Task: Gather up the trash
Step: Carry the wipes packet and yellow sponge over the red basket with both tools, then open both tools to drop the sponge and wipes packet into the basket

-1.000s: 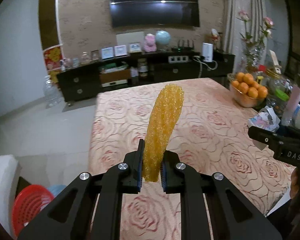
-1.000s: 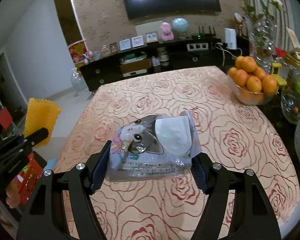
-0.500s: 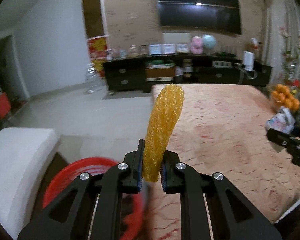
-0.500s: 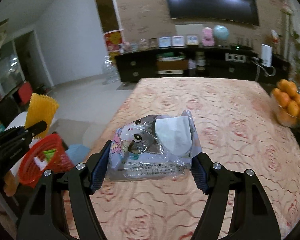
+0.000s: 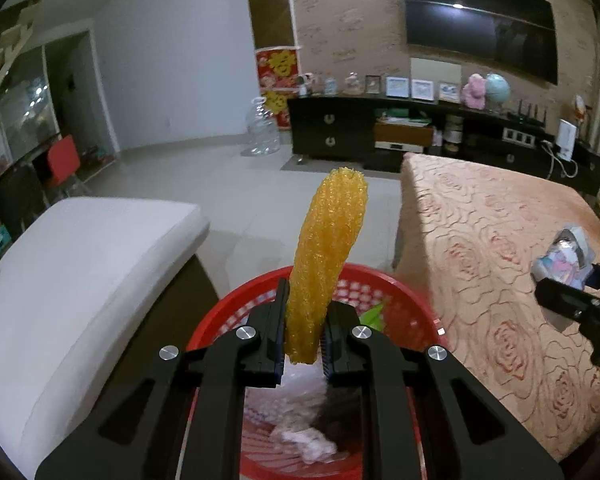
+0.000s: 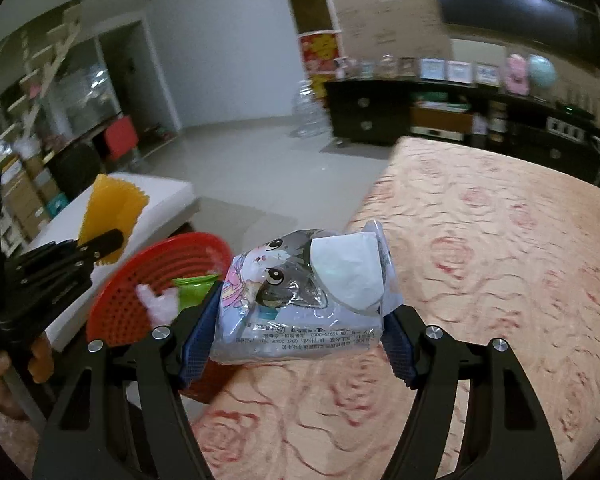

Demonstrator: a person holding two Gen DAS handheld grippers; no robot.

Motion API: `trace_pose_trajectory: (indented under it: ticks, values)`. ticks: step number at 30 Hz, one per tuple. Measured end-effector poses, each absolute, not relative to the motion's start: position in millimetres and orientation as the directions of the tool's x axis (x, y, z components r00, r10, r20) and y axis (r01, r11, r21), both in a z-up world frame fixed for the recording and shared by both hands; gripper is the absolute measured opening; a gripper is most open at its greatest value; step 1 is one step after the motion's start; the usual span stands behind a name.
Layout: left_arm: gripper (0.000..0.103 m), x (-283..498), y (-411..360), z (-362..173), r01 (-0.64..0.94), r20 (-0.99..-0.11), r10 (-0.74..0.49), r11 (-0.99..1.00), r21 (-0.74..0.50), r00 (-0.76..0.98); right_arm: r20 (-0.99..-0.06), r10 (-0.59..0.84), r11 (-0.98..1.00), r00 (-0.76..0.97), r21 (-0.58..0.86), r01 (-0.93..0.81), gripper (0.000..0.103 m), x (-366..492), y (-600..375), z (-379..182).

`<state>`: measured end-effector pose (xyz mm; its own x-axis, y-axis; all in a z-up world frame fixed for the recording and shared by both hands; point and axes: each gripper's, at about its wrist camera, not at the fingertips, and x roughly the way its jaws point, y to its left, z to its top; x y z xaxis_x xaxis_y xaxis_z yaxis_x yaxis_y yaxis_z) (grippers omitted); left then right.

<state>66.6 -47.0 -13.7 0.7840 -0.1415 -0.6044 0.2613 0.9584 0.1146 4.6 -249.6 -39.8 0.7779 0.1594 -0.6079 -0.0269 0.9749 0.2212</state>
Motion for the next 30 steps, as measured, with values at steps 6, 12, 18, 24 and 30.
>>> trace_pose_trajectory:
  ticks: [6, 12, 18, 24, 30]
  values:
    - [0.013, 72.6, -24.4, -25.2, 0.228, -0.639, -0.11, 0.968, 0.105, 0.761, -0.621, 0.238, 0.967, 0.747, 0.226, -0.12, 0.069, 30.6, -210.4, -42.8]
    - [0.013, 72.3, -9.7, -29.6, 0.229, -0.647, -0.115, 0.969, 0.096, 0.754, -0.633, 0.284, 0.959, 0.72, 0.194, -0.208, 0.069, 47.1, -174.6, -44.0]
    - [0.022, 76.4, -9.0, -31.6, 0.248, -0.66, -0.139, 0.966, 0.073, 0.738, -0.636, 0.345, 0.939, 0.69, 0.231, -0.257, 0.079, 56.3, -163.9, -50.8]
    - [0.065, 73.9, -10.2, -28.9, 0.241, -0.647, -0.135, 0.967, 0.078, 0.751, -0.611, 0.392, 0.918, 0.687, 0.311, -0.247, 0.085, 57.9, -174.9, -47.1]
    - [0.083, 62.3, -7.9, -20.4, 0.236, -0.597, -0.145, 0.969, 0.076, 0.789, -0.592, 0.336, 0.937, 0.732, 0.292, -0.193, 0.091, 44.2, -190.5, -37.4]
